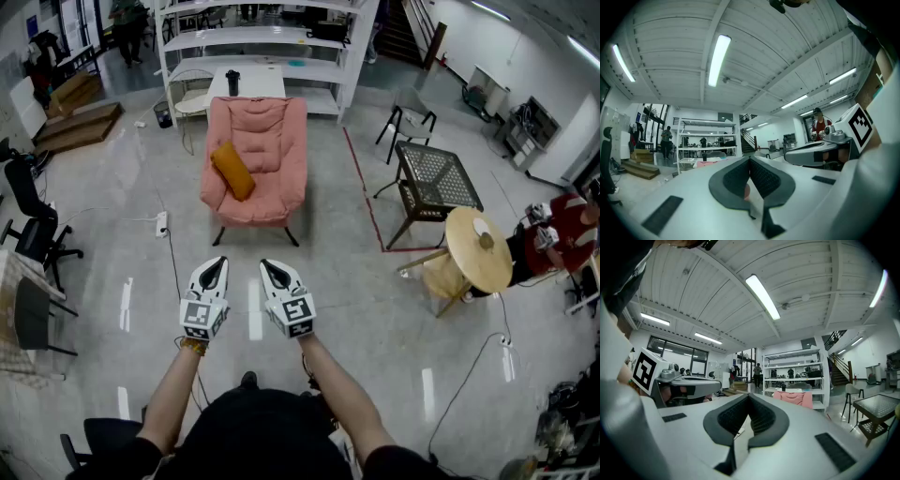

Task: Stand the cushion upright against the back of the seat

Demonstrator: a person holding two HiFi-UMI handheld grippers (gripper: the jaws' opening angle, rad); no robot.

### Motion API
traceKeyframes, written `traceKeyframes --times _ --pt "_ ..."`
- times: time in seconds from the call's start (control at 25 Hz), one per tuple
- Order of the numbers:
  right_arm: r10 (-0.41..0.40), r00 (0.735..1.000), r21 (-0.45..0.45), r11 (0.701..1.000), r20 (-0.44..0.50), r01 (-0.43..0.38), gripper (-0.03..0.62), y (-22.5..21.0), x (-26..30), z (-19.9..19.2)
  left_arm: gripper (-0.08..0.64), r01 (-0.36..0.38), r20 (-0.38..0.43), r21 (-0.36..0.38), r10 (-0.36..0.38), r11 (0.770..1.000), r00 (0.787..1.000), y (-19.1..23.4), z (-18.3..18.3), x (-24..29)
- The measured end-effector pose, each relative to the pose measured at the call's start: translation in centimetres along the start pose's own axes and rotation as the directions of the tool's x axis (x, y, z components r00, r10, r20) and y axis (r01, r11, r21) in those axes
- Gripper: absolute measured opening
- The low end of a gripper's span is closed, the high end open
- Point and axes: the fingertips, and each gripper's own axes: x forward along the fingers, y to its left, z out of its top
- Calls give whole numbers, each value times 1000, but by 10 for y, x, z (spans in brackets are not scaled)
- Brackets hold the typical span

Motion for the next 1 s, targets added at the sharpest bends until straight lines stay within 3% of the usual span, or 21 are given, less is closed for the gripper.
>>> traceKeyframes --times 0.4,0.68,1.0 --pt "59 998 -3 998 -18 -59 15 37 27 -11 12 4 4 -12 -4 1000 1000 37 -8 -10" --pt "36 999 -26 999 -22 -37 15 58 54 -9 12 20 -8 -12 -20 1000 1000 71 -3 -20" --pt "44 999 -59 997 -18 -45 15 46 77 -4 12 23 -19 -25 -24 999 1000 83 -16 11"
